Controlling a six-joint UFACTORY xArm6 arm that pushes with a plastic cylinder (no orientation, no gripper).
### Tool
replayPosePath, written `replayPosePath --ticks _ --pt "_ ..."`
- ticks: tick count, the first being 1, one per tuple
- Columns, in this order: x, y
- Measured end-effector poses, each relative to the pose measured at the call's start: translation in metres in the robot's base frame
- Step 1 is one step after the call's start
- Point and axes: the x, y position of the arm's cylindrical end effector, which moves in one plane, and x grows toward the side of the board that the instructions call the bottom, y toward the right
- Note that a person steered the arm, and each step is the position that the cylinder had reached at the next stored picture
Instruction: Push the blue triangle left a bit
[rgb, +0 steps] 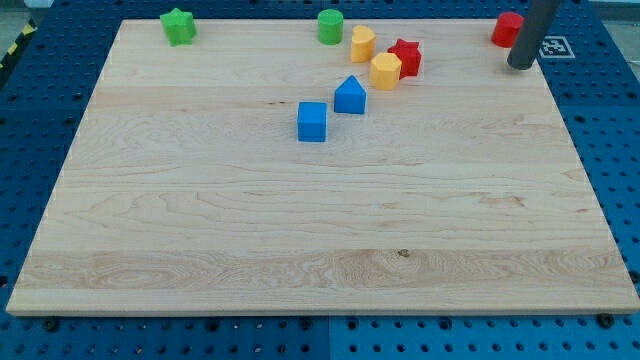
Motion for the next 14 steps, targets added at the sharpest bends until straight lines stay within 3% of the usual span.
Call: replayPosePath --ticks 5,8,10,11,12,13,14 --pt "-0.048 0.000" --pt "-0.042 -0.010" --pt "0.006 -0.044" --pt "0.051 -0.049" --pt "0.108 -0.096" --pt "0.146 -0.180" --pt "0.147 -0.206"
